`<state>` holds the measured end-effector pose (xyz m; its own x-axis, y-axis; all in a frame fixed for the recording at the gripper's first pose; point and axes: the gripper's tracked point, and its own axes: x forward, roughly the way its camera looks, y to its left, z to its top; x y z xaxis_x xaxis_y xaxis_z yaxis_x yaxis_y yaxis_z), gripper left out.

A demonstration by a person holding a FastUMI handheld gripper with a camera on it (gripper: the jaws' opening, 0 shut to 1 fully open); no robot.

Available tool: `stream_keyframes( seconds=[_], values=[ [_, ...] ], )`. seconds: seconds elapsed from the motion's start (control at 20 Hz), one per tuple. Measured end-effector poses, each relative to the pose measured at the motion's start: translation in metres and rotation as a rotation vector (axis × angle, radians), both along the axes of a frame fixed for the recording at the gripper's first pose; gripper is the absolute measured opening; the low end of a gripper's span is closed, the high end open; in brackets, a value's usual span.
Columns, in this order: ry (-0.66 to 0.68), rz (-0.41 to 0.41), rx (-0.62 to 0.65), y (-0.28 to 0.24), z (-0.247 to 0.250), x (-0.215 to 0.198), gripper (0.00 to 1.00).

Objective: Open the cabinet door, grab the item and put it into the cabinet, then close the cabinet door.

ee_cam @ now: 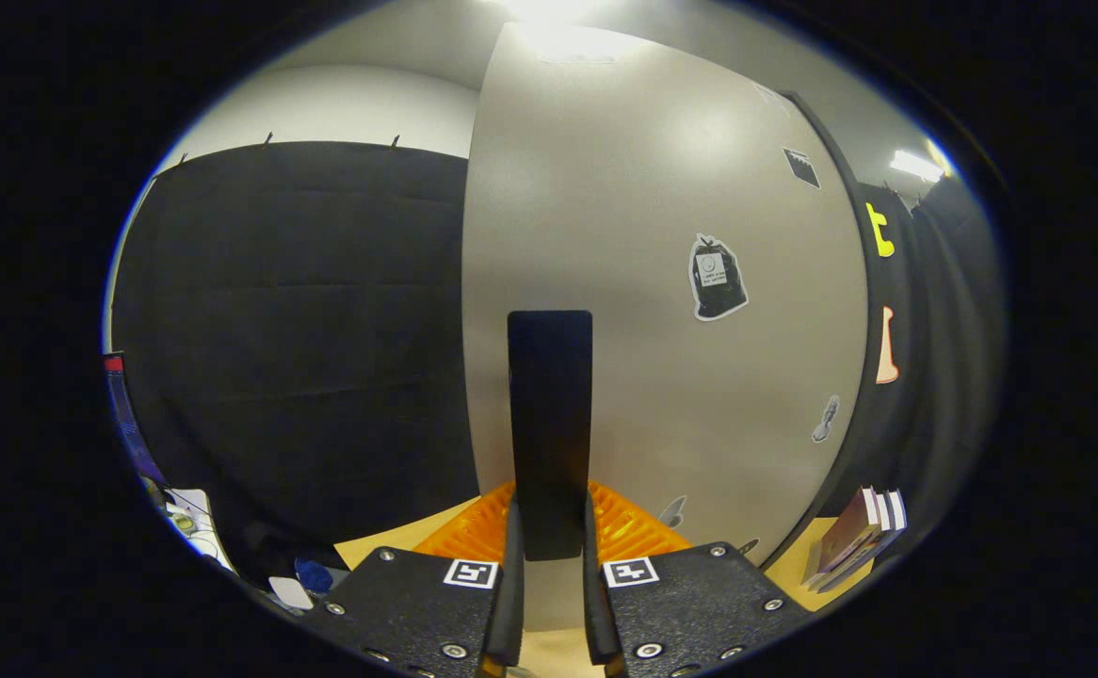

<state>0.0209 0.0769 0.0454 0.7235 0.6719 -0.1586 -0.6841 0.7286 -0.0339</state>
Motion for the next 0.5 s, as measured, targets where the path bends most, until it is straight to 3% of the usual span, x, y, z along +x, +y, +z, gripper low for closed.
stream_keyframes(
  seconds=[0.5],
  values=[
    [-0.006, 0.023, 0.025, -0.025, -0.001, 0.005, 0.27]
  ],
)
